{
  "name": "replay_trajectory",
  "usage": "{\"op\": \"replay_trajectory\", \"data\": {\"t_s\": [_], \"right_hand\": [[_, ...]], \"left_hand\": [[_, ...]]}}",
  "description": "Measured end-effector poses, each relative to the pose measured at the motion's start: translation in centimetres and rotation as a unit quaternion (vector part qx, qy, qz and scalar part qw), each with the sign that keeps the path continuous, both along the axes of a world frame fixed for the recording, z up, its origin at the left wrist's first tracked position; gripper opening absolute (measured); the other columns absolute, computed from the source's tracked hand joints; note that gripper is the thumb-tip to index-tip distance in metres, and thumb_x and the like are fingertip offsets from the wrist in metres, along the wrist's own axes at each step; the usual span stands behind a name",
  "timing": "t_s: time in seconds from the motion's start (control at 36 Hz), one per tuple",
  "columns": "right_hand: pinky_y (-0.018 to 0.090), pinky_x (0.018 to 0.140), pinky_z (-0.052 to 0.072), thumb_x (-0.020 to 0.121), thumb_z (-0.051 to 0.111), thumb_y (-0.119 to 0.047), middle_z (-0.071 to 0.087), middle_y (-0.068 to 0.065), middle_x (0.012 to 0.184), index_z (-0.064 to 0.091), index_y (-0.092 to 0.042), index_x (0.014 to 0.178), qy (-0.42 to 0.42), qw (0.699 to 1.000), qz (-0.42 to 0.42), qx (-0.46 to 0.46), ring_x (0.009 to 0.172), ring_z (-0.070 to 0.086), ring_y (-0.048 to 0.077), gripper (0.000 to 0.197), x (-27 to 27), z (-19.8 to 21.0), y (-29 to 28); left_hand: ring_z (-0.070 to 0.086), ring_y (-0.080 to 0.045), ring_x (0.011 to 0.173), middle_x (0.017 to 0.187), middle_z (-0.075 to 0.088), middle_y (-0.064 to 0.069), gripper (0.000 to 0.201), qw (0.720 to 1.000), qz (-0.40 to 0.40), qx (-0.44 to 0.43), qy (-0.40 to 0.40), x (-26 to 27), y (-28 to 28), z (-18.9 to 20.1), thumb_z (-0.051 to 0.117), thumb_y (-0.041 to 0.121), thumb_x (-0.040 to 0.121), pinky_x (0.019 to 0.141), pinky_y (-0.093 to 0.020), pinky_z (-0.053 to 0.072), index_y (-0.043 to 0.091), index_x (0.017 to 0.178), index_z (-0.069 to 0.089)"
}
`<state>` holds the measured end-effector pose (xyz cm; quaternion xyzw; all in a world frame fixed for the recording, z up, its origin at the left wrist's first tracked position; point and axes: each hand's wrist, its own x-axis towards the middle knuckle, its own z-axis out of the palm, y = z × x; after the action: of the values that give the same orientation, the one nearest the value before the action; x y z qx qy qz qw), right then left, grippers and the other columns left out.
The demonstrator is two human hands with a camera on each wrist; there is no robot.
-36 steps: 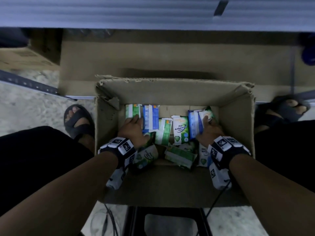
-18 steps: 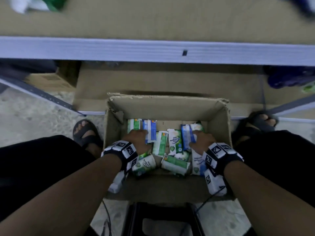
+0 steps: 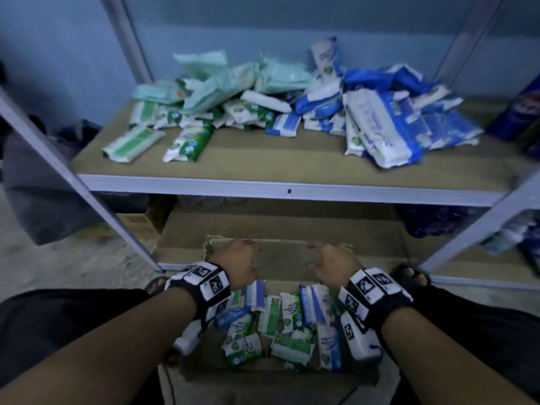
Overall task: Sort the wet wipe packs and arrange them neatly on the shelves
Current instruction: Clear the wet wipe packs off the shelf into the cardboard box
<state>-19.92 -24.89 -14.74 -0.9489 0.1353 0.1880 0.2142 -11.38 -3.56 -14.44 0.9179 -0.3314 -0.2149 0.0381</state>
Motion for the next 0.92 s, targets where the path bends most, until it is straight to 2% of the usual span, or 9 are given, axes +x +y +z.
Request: {"op": "replay_trajectory", "data": {"t_s": [0.08, 0.17, 0.25, 0.33, 0.44, 0.53, 0.72, 0.83, 0.92], "right_hand": [[0.031, 0.098, 0.046, 0.094, 0.058, -0.032, 0.06, 0.01, 0.131, 0.046, -0.023, 0.141, -0.042, 0.999, 0.011, -0.005, 0.121, 0.055, 0.027, 0.049, 0.6, 3.3, -0.1], [0.032, 0.103, 0.043, 0.092, 0.06, -0.032, 0.061, 0.005, 0.131, 0.052, -0.023, 0.136, -0.095, 0.995, 0.03, -0.008, 0.125, 0.051, 0.024, 0.045, 1.1, 6.3, -0.4], [0.032, 0.098, 0.047, 0.088, 0.061, -0.035, 0.064, -0.001, 0.124, 0.057, -0.028, 0.127, -0.147, 0.989, 0.025, -0.002, 0.114, 0.058, 0.018, 0.039, 1.8, 9.1, -1.0], [0.027, 0.089, 0.048, 0.089, 0.062, -0.031, 0.067, -0.003, 0.114, 0.061, -0.025, 0.121, -0.189, 0.982, 0.023, -0.015, 0.102, 0.061, 0.016, 0.032, 2.8, 11.6, -2.1], [0.028, 0.095, 0.046, 0.087, 0.062, -0.026, 0.063, -0.005, 0.121, 0.061, -0.023, 0.123, -0.227, 0.972, 0.002, -0.056, 0.11, 0.057, 0.014, 0.036, 4.4, 14.0, -4.2], [0.032, 0.096, 0.043, 0.087, 0.063, -0.027, 0.055, -0.001, 0.122, 0.06, -0.021, 0.122, -0.25, 0.963, -0.028, -0.094, 0.116, 0.049, 0.02, 0.036, 5.6, 14.9, -6.3], [0.045, 0.106, 0.04, 0.09, 0.062, -0.042, 0.026, 0.007, 0.151, 0.037, -0.025, 0.142, -0.186, 0.962, -0.121, -0.159, 0.135, 0.031, 0.032, 0.061, 8.0, 15.1, -10.9], [0.045, 0.11, 0.034, 0.088, 0.062, -0.054, 0.02, 0.01, 0.156, 0.022, -0.026, 0.151, -0.128, 0.967, -0.139, -0.169, 0.139, 0.028, 0.037, 0.079, 9.0, 14.4, -12.3], [0.045, 0.107, 0.038, 0.086, 0.061, -0.06, 0.024, 0.007, 0.153, 0.024, -0.031, 0.149, -0.121, 0.964, -0.141, -0.19, 0.136, 0.03, 0.034, 0.079, 9.6, 14.0, -12.8]], "left_hand": [[0.052, -0.031, 0.121, 0.134, 0.054, -0.011, 0.054, 0.999, -0.002, -0.003, -0.044, 0.4, 0.2, 2.9, 0.057, 0.042, 0.092, 0.094, -0.036, 0.047, 0.022, 0.14, 0.043], [0.047, -0.025, 0.125, 0.136, 0.053, -0.005, 0.051, 0.995, -0.02, -0.043, -0.091, 1.3, 0.4, 5.4, 0.057, 0.04, 0.091, 0.1, -0.036, 0.043, 0.023, 0.138, 0.045], [0.044, -0.02, 0.128, 0.139, 0.051, 0.002, 0.052, 0.988, -0.035, -0.089, -0.124, 2.3, 0.6, 7.7, 0.059, 0.036, 0.089, 0.104, -0.032, 0.038, 0.025, 0.138, 0.047], [0.043, -0.017, 0.128, 0.139, 0.052, 0.005, 0.048, 0.978, -0.035, -0.124, -0.166, 3.6, 0.5, 9.7, 0.059, 0.033, 0.09, 0.103, -0.031, 0.038, 0.027, 0.136, 0.049], [0.043, -0.018, 0.125, 0.138, 0.052, 0.005, 0.046, 0.964, -0.034, -0.145, -0.22, 5.8, 0.1, 12.6, 0.058, 0.033, 0.091, 0.102, -0.032, 0.038, 0.027, 0.135, 0.049], [0.039, -0.021, 0.127, 0.14, 0.049, 0.002, 0.052, 0.952, -0.026, -0.13, -0.276, 7.9, -0.3, 14.7, 0.058, 0.037, 0.089, 0.104, -0.035, 0.036, 0.025, 0.138, 0.046], [0.035, -0.03, 0.134, 0.153, 0.035, -0.006, 0.069, 0.917, 0.066, -0.157, -0.36, 12.8, -1.7, 18.5, 0.065, 0.037, 0.082, 0.109, -0.045, 0.036, 0.017, 0.144, 0.04], [0.034, -0.033, 0.136, 0.154, 0.033, -0.01, 0.078, 0.914, 0.152, -0.188, -0.325, 15.4, -2.5, 19.4, 0.067, 0.041, 0.083, 0.11, -0.046, 0.036, 0.013, 0.147, 0.032], [0.041, -0.034, 0.131, 0.147, 0.041, -0.012, 0.074, 0.921, 0.188, -0.192, -0.282, 17.1, -3.0, 19.3, 0.063, 0.048, 0.087, 0.105, -0.045, 0.041, 0.013, 0.145, 0.033]]}}
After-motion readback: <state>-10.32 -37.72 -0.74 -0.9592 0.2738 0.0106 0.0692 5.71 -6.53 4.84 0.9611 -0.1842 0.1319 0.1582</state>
